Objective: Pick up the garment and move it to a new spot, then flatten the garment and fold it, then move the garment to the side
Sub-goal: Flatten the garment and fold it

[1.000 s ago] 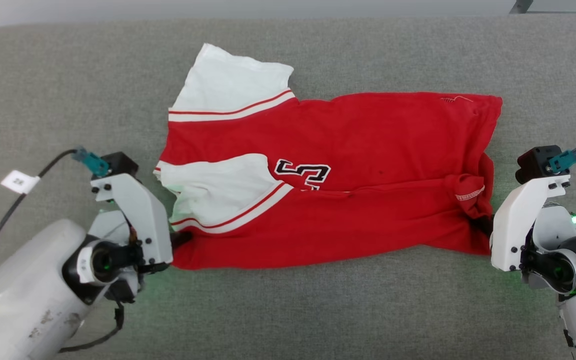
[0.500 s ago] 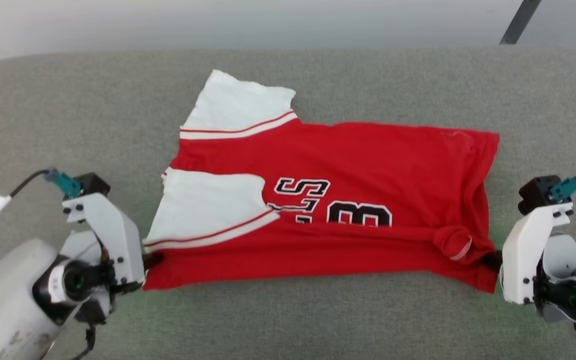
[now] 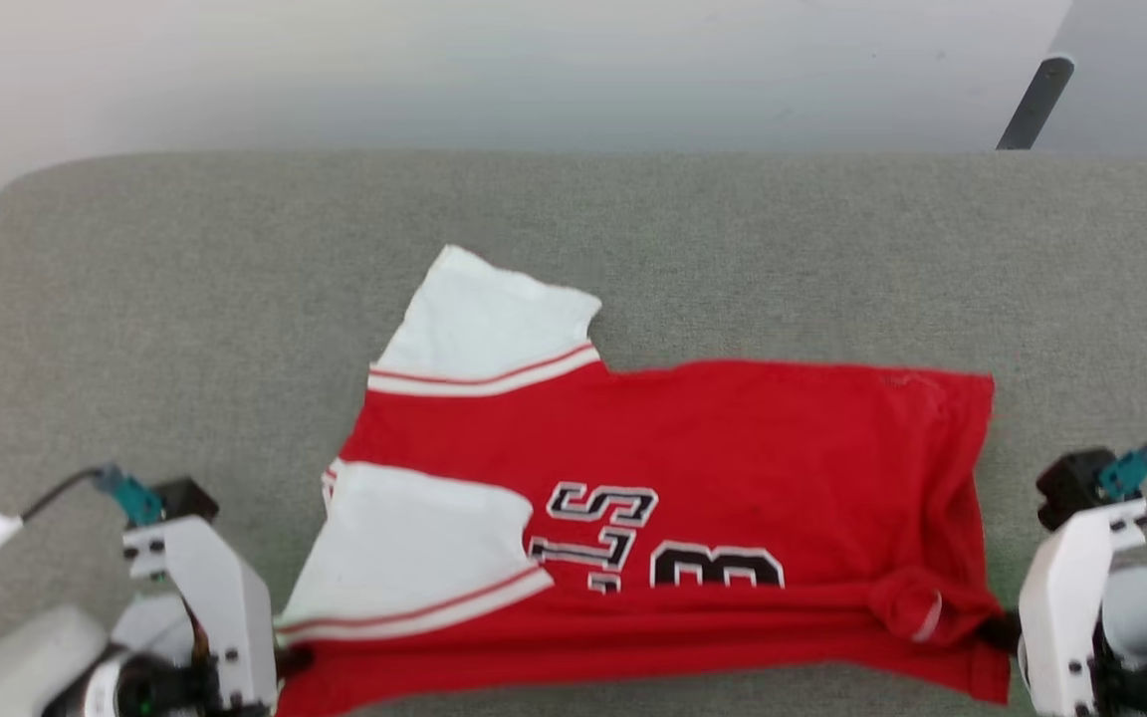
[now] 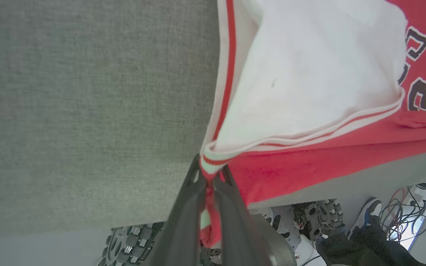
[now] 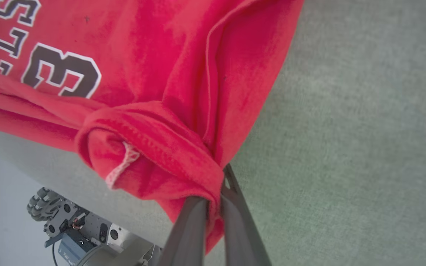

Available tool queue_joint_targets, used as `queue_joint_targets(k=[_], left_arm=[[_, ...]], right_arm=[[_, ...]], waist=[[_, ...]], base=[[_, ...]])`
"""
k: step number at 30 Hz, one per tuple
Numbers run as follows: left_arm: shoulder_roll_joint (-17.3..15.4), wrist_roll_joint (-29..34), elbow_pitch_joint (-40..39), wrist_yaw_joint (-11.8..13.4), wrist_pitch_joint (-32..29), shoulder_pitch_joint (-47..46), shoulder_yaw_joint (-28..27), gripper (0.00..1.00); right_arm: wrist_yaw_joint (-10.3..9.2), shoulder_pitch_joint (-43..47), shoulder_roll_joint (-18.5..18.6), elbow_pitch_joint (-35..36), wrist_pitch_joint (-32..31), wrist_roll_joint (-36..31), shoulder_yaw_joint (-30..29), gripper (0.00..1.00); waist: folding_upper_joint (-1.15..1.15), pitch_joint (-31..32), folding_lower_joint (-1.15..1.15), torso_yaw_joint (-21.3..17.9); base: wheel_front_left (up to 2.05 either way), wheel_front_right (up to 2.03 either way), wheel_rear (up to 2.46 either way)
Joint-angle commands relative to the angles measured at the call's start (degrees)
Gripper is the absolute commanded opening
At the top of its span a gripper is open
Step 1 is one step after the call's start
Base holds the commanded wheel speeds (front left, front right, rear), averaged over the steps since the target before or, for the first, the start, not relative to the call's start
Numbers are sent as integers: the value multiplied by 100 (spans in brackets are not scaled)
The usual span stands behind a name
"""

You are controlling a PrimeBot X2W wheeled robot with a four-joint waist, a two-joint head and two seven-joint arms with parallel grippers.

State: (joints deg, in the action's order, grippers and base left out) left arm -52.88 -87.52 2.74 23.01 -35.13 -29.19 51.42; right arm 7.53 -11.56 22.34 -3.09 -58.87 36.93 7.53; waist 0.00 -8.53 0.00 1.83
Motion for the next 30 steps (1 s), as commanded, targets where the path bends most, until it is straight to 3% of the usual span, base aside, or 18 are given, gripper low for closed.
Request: queue_joint_targets(k=[1, 7, 13, 15, 16, 17, 18, 19, 20, 30], left_arm=[[-118, -29, -168, 115, 109, 214, 6, 0], [-102, -3, -421, 208, 316, 546, 86, 0], [134, 56, -254, 137, 500, 708, 180, 54], [210, 76, -157, 116, 496, 721, 217, 63], [229, 89, -112, 112, 495, 712, 232, 78], [249, 92, -76, 94, 496, 696, 238, 84], [268, 107, -44, 80, 493, 677, 247, 84], [284, 126, -22, 76, 488, 656, 253, 89], [292, 134, -4, 75, 476, 636, 254, 100], [41, 201, -172, 144, 545, 560, 126, 100]], right_arm=[[-8, 229, 59, 150, -107, 31, -110, 0], [-8, 592, -34, 413, -137, 26, -175, 0], [-7, 736, -156, 430, 53, -38, -79, 0], [-7, 727, -155, 394, 115, -71, -46, 3], [-7, 713, -167, 376, 159, -93, -45, 19], [-7, 697, -168, 356, 200, -117, -34, 32], [-7, 681, -162, 336, 240, -134, -23, 44], [-7, 664, -161, 323, 284, -148, -13, 84], [-7, 655, -165, 309, 323, -155, 0, 100], [-7, 797, -204, 383, 738, -113, -33, 100]], waist=[[0, 27, 0, 15], [0, 35, 0, 3], [0, 28, 0, -95], [0, 27, 0, -131], [0, 26, 0, -150], [0, 27, 0, -166], [0, 28, 0, -180], [0, 35, 0, -194], [0, 47, 0, -208], [0, 240, 0, -283]], base=[[0, 0, 0], [0, 0, 0], [0, 0, 0], [0, 0, 0], [0, 0, 0], [0, 0, 0], [0, 0, 0], [0, 0, 0], [0, 0, 0], [0, 0, 0]])
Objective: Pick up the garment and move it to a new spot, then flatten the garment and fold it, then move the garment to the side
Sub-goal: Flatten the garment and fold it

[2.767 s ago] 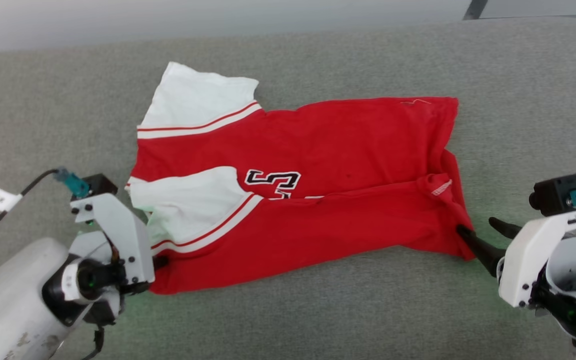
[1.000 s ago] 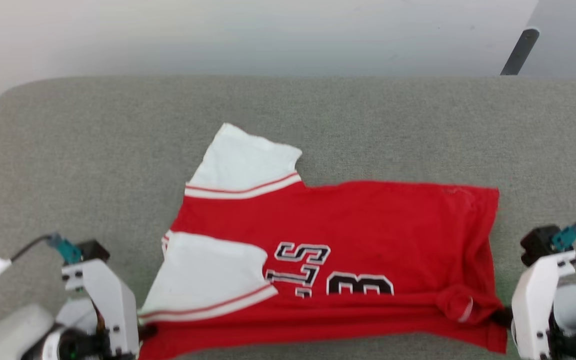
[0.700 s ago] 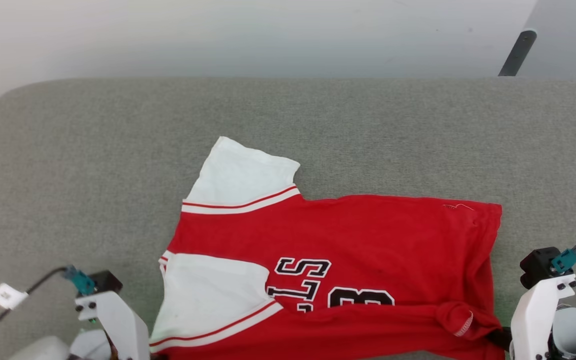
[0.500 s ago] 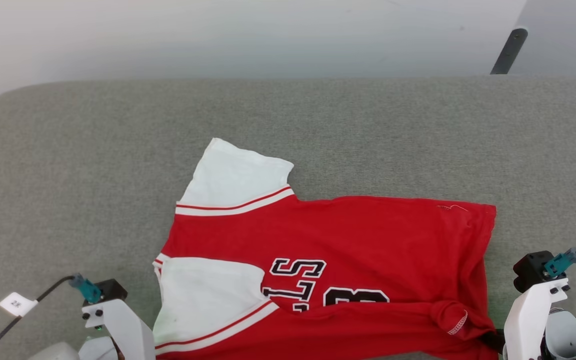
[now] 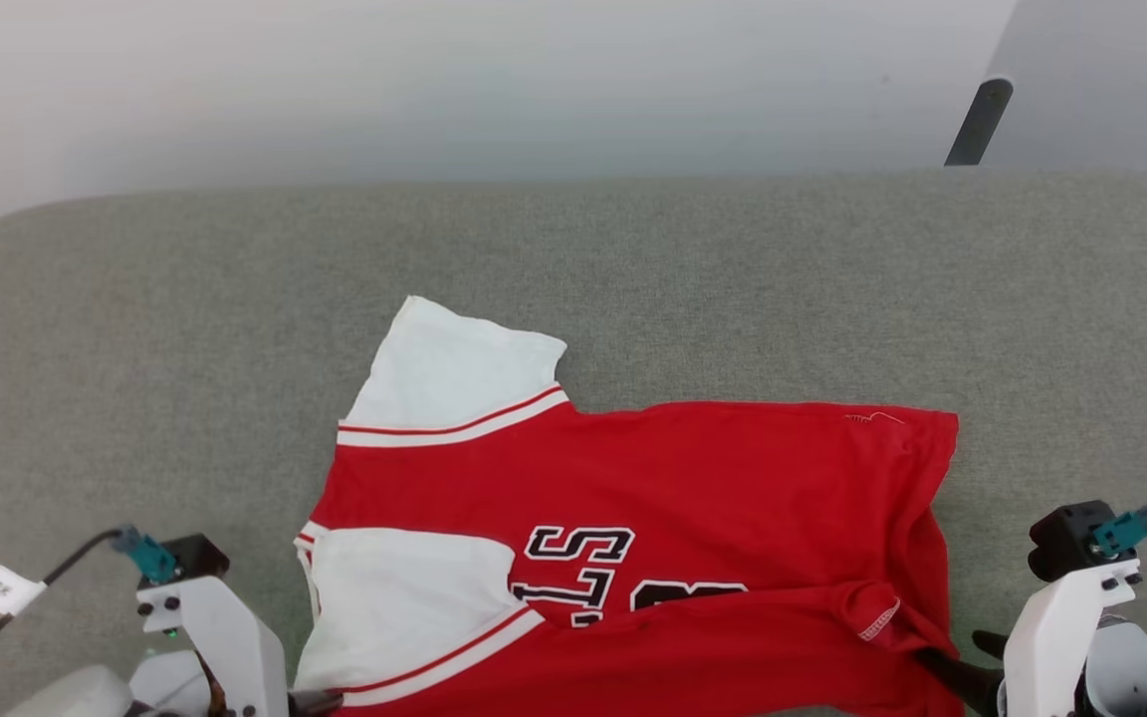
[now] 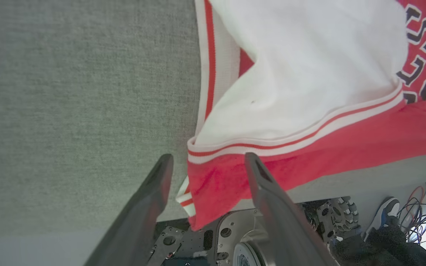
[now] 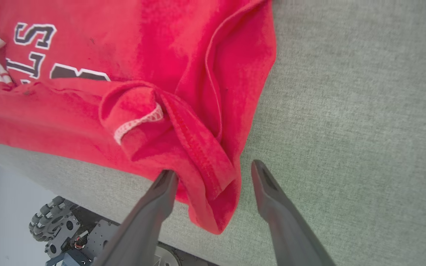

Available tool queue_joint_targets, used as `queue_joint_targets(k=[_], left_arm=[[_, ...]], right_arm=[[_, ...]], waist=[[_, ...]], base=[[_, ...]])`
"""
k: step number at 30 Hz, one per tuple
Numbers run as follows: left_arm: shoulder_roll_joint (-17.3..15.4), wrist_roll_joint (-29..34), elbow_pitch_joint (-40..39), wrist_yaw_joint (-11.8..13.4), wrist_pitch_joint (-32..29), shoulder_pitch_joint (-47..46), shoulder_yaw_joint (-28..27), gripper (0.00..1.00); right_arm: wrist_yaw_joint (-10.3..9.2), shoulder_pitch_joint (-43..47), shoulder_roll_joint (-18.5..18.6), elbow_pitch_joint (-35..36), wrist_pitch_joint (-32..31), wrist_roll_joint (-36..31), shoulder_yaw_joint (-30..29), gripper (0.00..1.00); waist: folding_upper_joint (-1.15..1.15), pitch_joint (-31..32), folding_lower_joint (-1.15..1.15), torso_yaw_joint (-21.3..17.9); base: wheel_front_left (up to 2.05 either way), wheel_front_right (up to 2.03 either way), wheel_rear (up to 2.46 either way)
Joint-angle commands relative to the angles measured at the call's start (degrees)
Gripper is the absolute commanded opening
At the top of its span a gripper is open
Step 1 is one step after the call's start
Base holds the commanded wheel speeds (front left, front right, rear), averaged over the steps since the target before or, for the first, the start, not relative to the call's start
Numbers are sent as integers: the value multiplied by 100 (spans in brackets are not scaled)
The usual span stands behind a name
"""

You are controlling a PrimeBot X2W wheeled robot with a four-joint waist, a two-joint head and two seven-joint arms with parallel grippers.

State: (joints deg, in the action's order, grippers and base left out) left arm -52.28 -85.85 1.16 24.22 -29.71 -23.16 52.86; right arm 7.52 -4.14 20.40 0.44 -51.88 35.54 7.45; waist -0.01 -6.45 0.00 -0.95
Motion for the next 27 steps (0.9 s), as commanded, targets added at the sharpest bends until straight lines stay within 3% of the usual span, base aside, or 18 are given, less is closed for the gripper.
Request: queue_joint_targets(k=[1, 10, 17, 27], left_arm=[[-52, 30, -47, 38, -10, -58, -27, 100], [-298, 135, -308, -29, 185, -317, -327, 100], [-338, 523, -285, -413, 635, -791, -600, 100], [-149, 1187, 343, -966, 1328, -1605, -858, 100]], right_arm=[[-6, 81, -1, 53, 94, 28, -53, 100], [-6, 202, -63, 498, 949, -46, -141, 100], [-5, 2, -82, 970, 2042, -342, -84, 100], [-5, -274, 56, 1316, 4230, -1209, 27, 100]], waist=[[1, 53, 0, -6], [1, 209, 0, -143], [1, 162, 0, -419], [1, 2, 0, -847]], base=[[0, 0, 0], [0, 0, 0], [0, 0, 0], [0, 0, 0]])
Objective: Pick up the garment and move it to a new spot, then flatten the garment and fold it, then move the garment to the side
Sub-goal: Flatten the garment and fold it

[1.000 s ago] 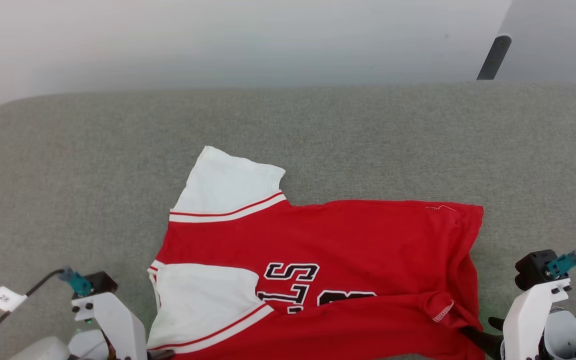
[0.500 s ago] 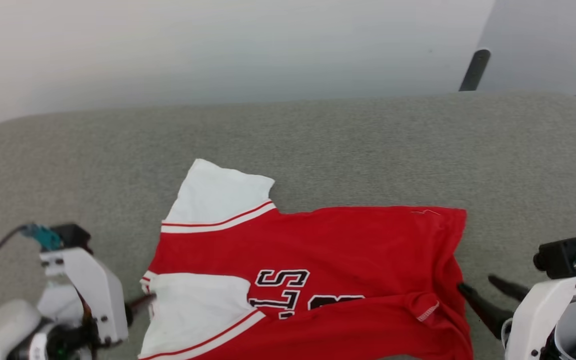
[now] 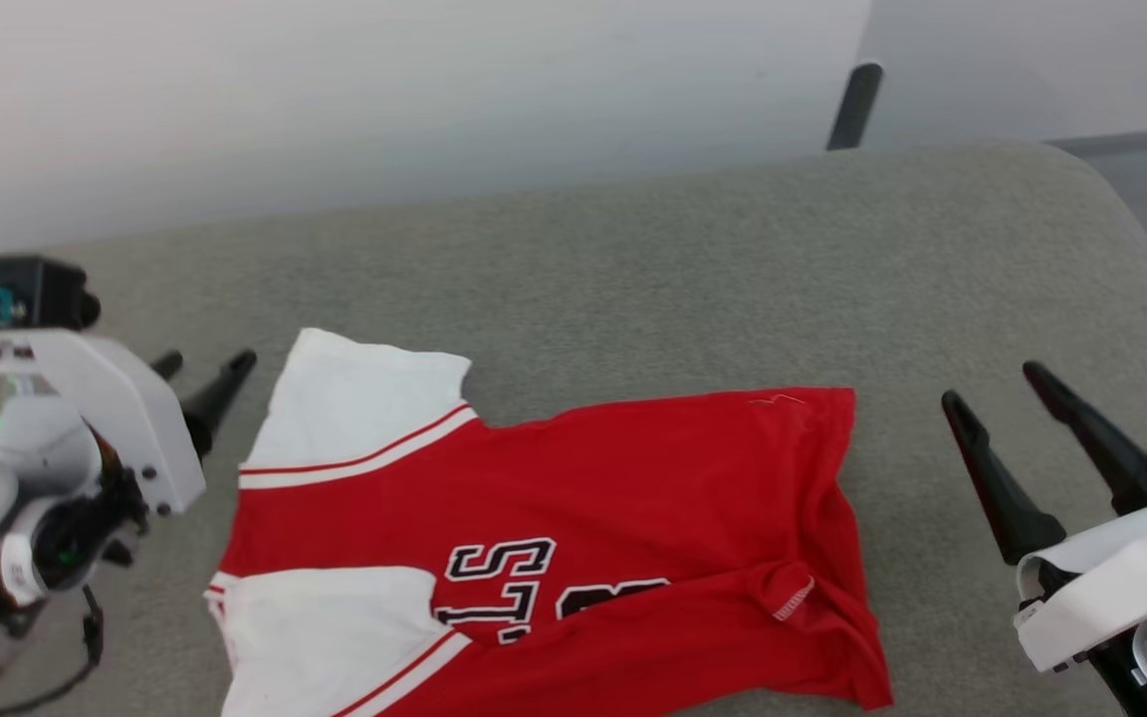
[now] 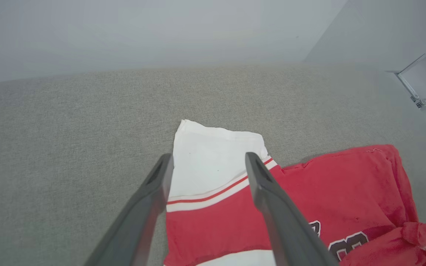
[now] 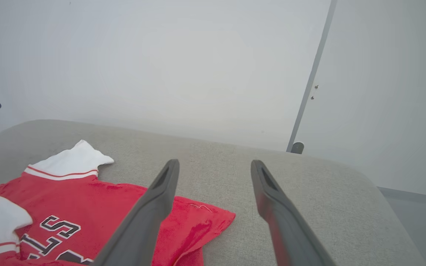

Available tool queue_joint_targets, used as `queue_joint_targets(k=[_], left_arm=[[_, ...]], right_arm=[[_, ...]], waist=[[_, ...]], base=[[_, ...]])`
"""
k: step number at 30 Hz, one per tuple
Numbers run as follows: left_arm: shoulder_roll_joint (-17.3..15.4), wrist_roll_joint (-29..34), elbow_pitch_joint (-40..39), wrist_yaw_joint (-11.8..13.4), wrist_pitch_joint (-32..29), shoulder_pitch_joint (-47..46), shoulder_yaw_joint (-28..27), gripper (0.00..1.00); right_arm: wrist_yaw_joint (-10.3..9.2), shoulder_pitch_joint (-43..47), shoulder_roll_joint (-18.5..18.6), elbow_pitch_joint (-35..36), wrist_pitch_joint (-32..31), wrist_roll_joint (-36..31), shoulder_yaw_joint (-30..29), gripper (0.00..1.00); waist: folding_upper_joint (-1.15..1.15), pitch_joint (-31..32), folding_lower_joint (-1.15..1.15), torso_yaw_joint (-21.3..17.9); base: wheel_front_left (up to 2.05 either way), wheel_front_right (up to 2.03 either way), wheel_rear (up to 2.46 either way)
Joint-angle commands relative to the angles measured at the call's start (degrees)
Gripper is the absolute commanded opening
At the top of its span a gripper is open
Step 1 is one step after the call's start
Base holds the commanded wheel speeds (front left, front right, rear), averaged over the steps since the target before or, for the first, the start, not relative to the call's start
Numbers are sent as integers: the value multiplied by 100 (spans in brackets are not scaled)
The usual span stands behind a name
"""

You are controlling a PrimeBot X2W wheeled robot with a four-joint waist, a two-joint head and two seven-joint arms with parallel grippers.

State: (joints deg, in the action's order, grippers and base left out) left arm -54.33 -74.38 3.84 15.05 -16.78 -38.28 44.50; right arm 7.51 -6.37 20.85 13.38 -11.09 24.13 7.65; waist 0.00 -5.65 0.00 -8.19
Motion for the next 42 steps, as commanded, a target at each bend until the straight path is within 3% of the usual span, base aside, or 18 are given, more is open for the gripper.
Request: queue_joint_targets(k=[1, 9, 24, 35, 42], left_arm=[[83, 98, 178, -94, 73, -158, -17, 100], [384, 306, 1038, -452, -182, -815, 96, 100], [644, 770, 2644, -818, -1497, -2025, 611, 100], [919, 987, 3447, -932, -1958, -2291, 944, 100], [1359, 852, 3930, -1067, -1993, -2275, 987, 100]], right_arm=[[-4, -61, -6, 19, 327, -149, -1, 100], [-4, -108, -172, 12, 1190, -539, -75, 100], [-4, -349, -233, -208, 1420, -241, 140, 100], [-4, -444, -202, -310, 1392, -163, 123, 100], [-4, -485, -178, -344, 1016, -23, 107, 100]], waist=[[0, -101, 0, -158], [0, -452, 0, -427], [0, -1368, 0, -788], [0, -1477, 0, -776], [0, -1469, 0, -705]], base=[[0, 0, 0], [0, 0, 0], [0, 0, 0], [0, 0, 0], [0, 0, 0]])
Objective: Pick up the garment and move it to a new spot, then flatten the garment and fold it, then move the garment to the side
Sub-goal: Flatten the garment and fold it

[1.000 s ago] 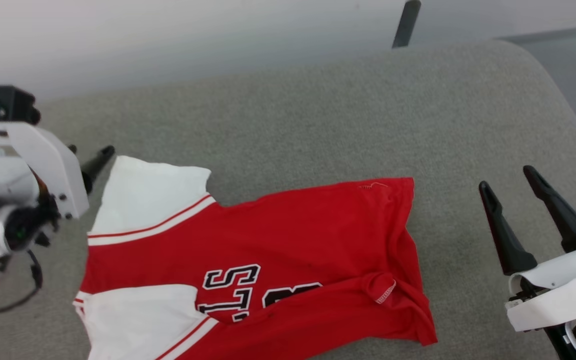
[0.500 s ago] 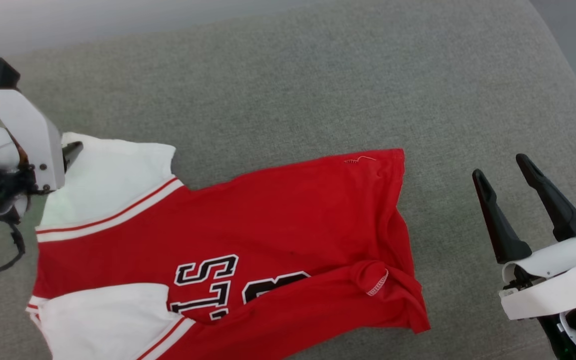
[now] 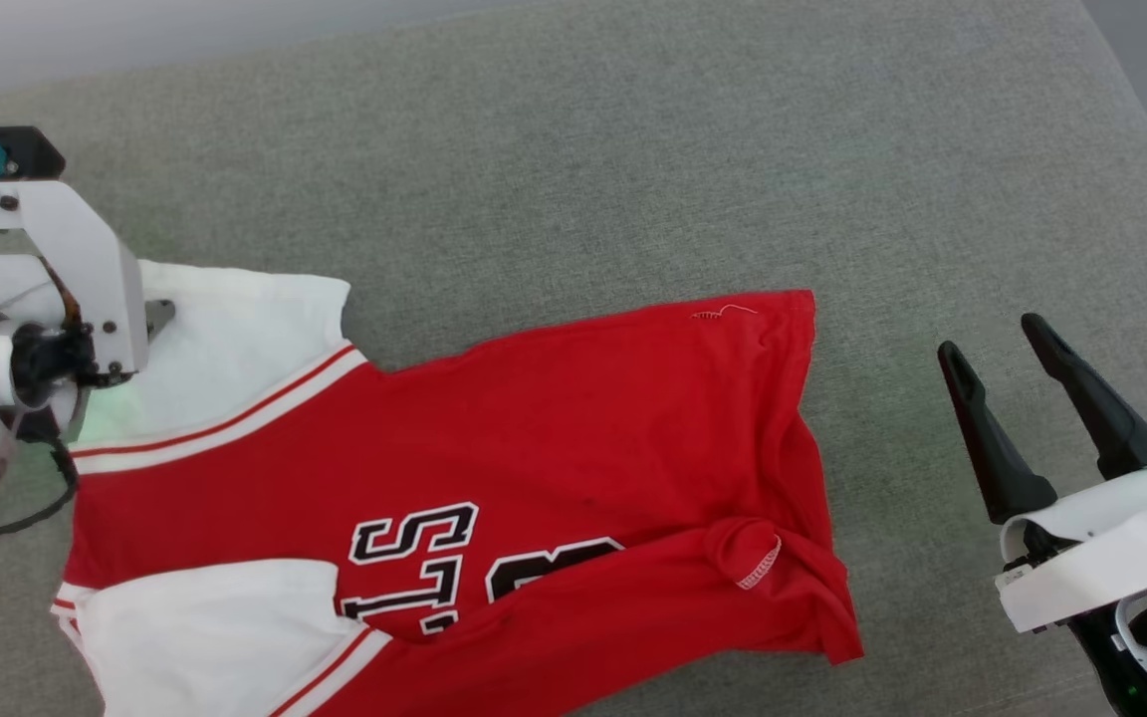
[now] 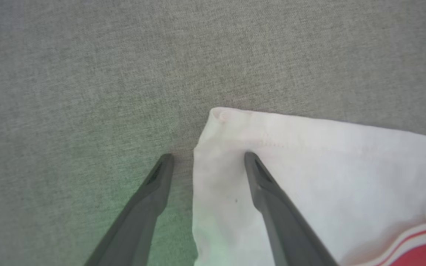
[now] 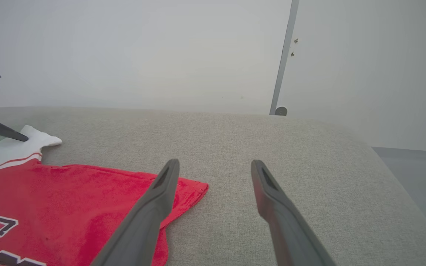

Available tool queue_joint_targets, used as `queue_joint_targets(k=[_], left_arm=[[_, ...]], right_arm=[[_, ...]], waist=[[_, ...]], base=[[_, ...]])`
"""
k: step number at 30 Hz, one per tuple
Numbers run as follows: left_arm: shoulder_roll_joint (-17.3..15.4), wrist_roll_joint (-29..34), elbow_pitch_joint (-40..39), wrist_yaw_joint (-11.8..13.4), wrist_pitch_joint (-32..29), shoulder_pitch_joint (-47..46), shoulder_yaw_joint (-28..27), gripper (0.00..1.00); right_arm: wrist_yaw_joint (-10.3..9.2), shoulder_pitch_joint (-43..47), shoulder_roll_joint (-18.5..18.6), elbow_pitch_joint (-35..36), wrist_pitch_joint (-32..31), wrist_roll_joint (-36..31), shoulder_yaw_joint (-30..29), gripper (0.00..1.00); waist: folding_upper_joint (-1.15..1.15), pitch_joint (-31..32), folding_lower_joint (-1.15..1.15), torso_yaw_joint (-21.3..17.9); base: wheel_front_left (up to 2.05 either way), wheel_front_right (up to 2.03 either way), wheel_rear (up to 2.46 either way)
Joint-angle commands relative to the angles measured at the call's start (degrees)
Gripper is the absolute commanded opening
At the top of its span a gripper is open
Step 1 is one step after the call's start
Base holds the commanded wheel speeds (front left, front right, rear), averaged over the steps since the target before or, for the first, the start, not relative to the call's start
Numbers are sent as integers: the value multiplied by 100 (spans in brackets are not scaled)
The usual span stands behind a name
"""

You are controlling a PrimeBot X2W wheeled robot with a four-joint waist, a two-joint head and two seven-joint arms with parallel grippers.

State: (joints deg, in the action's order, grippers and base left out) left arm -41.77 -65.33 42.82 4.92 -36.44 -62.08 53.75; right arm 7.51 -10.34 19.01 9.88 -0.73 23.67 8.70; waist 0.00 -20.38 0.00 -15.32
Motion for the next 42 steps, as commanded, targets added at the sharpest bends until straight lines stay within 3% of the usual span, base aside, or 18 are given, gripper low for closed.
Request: queue_joint_targets(k=[1, 2, 3, 13, 24, 38, 39, 40, 42], left_arm=[[179, -91, 78, -98, -23, 117, 53, 70], [258, -132, 129, -156, 18, 119, 35, 21], [319, -160, 182, -196, 55, 114, 7, 0], [688, -42, 615, -463, 353, -152, 51, 0], [1207, 27, 961, -654, 451, -439, 128, 0], [1639, 59, 1324, -902, 632, -771, 170, 0], [1672, 44, 1352, -919, 647, -786, 162, 0], [1704, 38, 1381, -941, 664, -797, 162, 0], [1752, -8, 1450, -964, 699, -800, 134, 0]], right_arm=[[-4, -96, 11, 15, -99, 64, 28, 100], [-4, -103, 23, 34, -182, 98, 47, 100], [-5, -99, 9, 32, -288, 156, 32, 100], [-3, -833, 195, -308, -2315, 909, 206, 100], [-2, -2135, 13, -1592, -4586, 976, 194, 100], [-2, -3156, -266, -3131, -5592, 624, 228, 100], [-2, -3198, -280, -3200, -5620, 690, 296, 87], [-2, -3234, -268, -3232, -5619, 761, 409, 0], [-2, -3271, -202, -3299, -5652, 952, 583, 0]], waist=[[0, 9, 0, 17], [0, 14, 0, 25], [0, 20, 0, 34], [0, 73, 0, 252], [0, 53, 0, 648], [0, -141, 0, 929], [0, -148, 0, 946], [0, -152, 0, 964], [0, -150, 0, 991]], base=[[0, 0, 0], [0, 0, 0], [0, 0, 0], [0, 0, 0], [0, 0, 0], [0, 0, 0], [0, 0, 0], [0, 0, 0], [0, 0, 0]])
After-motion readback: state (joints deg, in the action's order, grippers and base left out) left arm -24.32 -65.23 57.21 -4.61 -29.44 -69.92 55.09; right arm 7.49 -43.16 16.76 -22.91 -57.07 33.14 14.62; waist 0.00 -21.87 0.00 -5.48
